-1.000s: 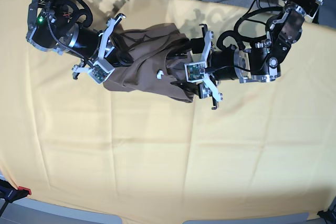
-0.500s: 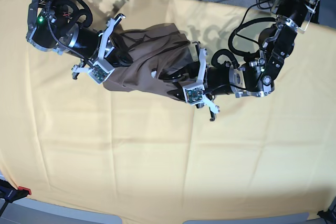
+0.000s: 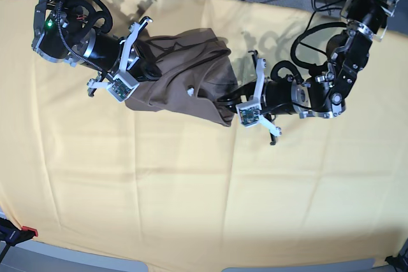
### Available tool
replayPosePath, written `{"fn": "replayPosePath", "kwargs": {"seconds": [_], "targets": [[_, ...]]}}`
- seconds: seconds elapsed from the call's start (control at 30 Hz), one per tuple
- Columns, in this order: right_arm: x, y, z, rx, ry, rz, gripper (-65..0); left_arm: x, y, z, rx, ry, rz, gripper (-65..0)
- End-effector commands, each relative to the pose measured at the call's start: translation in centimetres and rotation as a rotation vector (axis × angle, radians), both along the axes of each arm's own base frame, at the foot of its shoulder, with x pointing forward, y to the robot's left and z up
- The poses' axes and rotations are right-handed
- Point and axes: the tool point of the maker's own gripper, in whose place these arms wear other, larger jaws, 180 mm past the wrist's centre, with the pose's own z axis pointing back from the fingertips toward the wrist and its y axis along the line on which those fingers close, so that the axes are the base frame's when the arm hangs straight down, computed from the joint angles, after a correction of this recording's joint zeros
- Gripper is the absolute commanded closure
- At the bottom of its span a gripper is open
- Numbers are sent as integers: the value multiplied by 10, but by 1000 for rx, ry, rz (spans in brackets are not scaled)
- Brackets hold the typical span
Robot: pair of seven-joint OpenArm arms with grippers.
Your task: Fold the T-shirt properly
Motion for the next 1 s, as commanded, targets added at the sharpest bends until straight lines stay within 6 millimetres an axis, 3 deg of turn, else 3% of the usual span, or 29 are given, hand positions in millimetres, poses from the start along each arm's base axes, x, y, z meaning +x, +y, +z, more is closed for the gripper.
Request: {"fn": "replayPosePath", "kwargs": {"seconds": [0.0, 0.2, 0.3, 0.37, 0.57, 0.8, 0.97], "targets": [[4, 3, 11, 28, -36, 5, 0, 5, -1, 17, -39, -31, -6, 0], [4, 3, 10, 28, -36, 5, 0, -2, -7, 29, -137, 32, -16, 0], [4, 2, 10, 28, -36, 5, 0, -2, -8, 29, -137, 31, -17, -210], [4, 3, 10, 28, -36, 5, 0, -2, -8, 29, -136, 31, -17, -297], [4, 3, 11, 29, -36, 5, 0, -2, -11, 29, -141, 27, -20, -303], [4, 2, 11, 28, -38, 5, 0, -12, -41, 10, -38, -26, -123, -303], [4, 2, 11, 27, -38, 5, 0, -15, -47, 2, 18, -56, -167, -274]]}}
